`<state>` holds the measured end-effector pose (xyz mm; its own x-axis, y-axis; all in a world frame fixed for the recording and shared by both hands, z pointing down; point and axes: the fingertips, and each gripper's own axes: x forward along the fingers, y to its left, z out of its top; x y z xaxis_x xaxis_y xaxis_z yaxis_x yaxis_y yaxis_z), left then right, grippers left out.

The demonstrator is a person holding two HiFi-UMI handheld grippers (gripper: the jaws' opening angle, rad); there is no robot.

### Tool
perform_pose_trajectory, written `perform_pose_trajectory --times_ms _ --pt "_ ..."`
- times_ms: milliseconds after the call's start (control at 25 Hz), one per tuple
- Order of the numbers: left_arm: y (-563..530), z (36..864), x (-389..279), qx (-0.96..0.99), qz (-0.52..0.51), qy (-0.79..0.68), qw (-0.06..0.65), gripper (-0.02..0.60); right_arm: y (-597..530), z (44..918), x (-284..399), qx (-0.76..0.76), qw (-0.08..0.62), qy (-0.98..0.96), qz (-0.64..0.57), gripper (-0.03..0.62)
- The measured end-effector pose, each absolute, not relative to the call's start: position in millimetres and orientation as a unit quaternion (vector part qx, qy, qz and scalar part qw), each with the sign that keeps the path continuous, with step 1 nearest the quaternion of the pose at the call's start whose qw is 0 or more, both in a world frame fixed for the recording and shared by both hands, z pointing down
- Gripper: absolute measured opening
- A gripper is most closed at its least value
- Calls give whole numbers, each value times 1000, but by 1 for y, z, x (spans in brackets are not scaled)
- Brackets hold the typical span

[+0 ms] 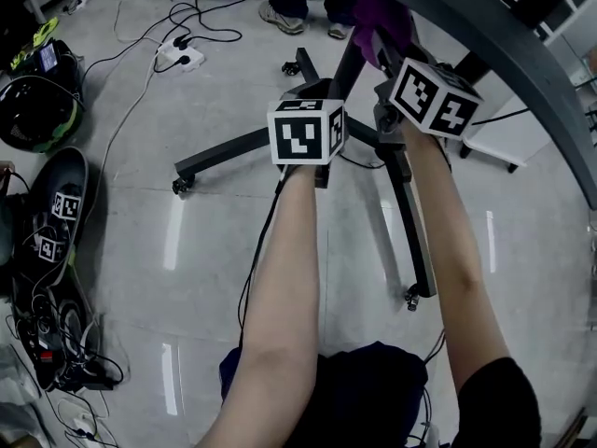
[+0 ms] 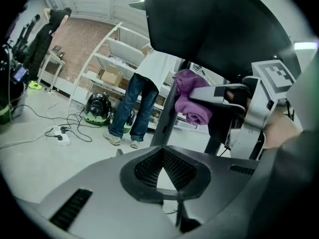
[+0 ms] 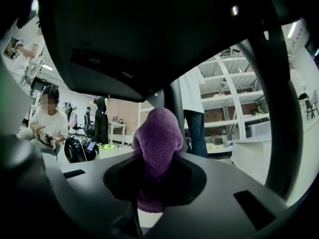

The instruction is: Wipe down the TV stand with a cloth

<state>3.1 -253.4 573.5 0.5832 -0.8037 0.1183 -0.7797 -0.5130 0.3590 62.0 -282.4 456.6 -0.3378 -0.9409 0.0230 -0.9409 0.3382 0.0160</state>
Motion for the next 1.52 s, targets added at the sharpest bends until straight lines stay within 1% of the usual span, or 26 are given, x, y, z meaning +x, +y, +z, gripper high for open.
perform_pose_trajectory --times_ms 240,400,560,920,1160,1520 --pt "-251 549 22 888 -32 -435 144 5 -291 406 73 591 -11 -806 -33 89" --pt "-250 569 28 892 -5 -425 154 5 -301 393 78 597 -30 -801 -31 89" --pt "-253 586 23 887 2 -426 179 5 -309 392 80 601 -29 -798 -31 89" --pt "-258 607 16 875 -8 -435 211 5 -317 427 83 614 -1 -789 -15 89" --pt "-254 628 20 876 12 -424 230 5 -318 459 78 610 5 -792 18 89" --pt "-246 672 18 859 56 -427 276 5 -320 511 72 606 34 -793 48 89"
